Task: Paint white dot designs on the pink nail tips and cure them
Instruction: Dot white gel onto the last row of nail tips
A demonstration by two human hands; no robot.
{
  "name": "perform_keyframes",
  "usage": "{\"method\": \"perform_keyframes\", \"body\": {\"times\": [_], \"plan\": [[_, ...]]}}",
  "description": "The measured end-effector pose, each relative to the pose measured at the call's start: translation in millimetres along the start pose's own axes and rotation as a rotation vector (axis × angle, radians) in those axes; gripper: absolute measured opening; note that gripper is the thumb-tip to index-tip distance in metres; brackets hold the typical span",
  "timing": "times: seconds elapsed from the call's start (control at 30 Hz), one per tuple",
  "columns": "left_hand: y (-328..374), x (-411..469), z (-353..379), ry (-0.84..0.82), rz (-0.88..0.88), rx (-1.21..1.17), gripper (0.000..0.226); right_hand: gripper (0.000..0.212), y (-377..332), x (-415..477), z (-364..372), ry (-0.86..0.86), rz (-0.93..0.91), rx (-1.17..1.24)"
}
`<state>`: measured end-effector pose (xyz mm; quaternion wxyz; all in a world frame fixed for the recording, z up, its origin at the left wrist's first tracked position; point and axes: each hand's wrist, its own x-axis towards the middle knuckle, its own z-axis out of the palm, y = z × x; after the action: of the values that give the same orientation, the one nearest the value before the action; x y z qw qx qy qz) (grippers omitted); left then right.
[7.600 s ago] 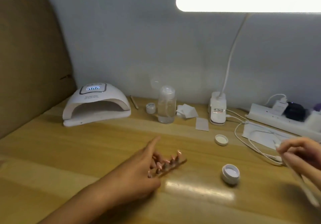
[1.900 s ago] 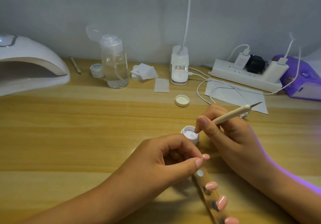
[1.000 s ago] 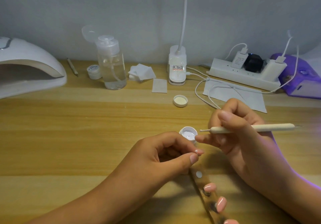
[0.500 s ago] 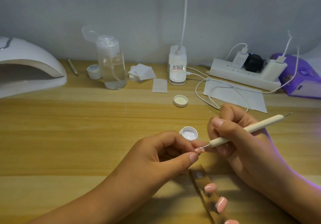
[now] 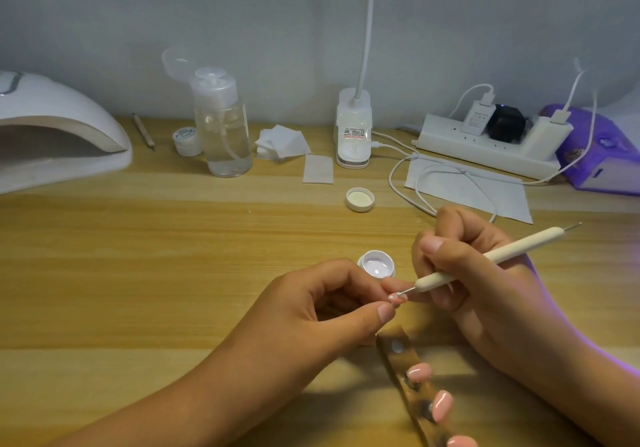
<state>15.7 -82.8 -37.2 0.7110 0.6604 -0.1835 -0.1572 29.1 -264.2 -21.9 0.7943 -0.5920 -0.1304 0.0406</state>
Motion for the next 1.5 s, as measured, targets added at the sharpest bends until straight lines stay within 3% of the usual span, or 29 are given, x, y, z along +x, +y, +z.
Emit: {"method": "perform_keyframes", "body": {"times": [0.67,0.83,0.93,1.03,1.13,1.5], "plan": [[1,-1,-1,-0.009,-0.003,0.019,0.005,0.025,2,1,-1,0.010,0.001,0.071],[0,-2,-1,-0.011,-0.014,0.037,0.004,0.024,4,7,-6,0.023,-0.116,0.039],[1,-2,-1,-0.006,-0.009,0.061,0.006,0.021,3,9,-13,0.034,-0.179,-0.105],[1,-2,0,-0.004,-0.010,0.060,0.005,0.013,3,8,-15,0.040,-0.295,-0.471],[0,-2,-1,-0.001,-0.015,0.074,0.005,0.013,10,7,-13,0.004,-0.357,-0.683],[-3,-2,-3,-0.021,-0.013,0.084,0.015,0.018,16,11,-14,-0.043,-0.325,-0.872]]}}
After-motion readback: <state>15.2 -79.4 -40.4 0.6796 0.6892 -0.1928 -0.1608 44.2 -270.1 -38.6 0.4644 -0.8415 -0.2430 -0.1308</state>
